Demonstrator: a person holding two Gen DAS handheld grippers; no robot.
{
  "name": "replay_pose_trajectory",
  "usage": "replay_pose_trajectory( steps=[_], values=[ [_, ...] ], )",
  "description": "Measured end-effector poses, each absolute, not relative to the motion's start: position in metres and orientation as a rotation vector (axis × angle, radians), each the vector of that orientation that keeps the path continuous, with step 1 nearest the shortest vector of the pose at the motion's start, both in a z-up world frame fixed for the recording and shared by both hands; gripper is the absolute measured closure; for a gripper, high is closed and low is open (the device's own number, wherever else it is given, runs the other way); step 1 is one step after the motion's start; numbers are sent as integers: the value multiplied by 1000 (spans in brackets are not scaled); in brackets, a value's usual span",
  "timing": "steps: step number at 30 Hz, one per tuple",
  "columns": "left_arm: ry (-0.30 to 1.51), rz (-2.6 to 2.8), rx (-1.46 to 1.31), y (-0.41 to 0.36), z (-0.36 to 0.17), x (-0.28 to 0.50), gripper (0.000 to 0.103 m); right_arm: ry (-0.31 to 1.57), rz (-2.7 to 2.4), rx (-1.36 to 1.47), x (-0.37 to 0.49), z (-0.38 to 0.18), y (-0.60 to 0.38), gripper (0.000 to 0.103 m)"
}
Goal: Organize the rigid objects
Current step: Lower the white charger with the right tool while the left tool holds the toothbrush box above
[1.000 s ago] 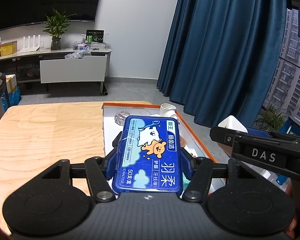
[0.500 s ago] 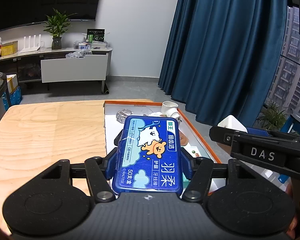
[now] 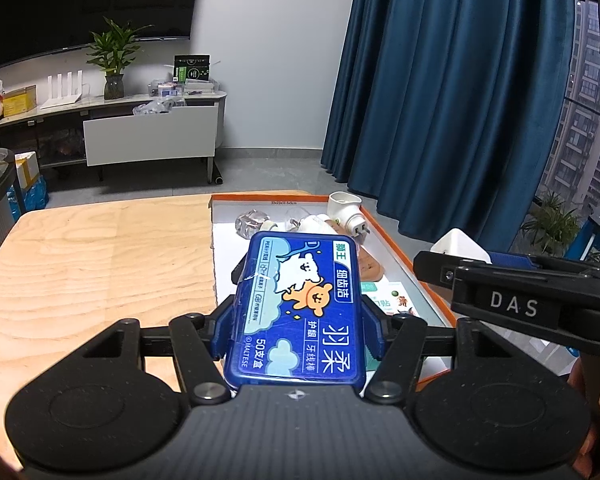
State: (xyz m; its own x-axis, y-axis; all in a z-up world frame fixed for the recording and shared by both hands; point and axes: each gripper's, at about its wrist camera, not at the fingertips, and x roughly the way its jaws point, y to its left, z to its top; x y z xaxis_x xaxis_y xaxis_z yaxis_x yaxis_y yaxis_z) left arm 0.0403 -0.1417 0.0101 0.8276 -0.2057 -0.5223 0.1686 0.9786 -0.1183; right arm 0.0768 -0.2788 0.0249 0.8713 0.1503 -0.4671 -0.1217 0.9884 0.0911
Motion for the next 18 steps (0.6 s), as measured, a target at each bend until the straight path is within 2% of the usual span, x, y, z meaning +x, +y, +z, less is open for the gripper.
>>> replay_pose_trajectory(
  steps=[18],
  values=[
    [613,-219,-39,-149,-5,63,41,582,135,74,132,0,-295,39]
  ],
)
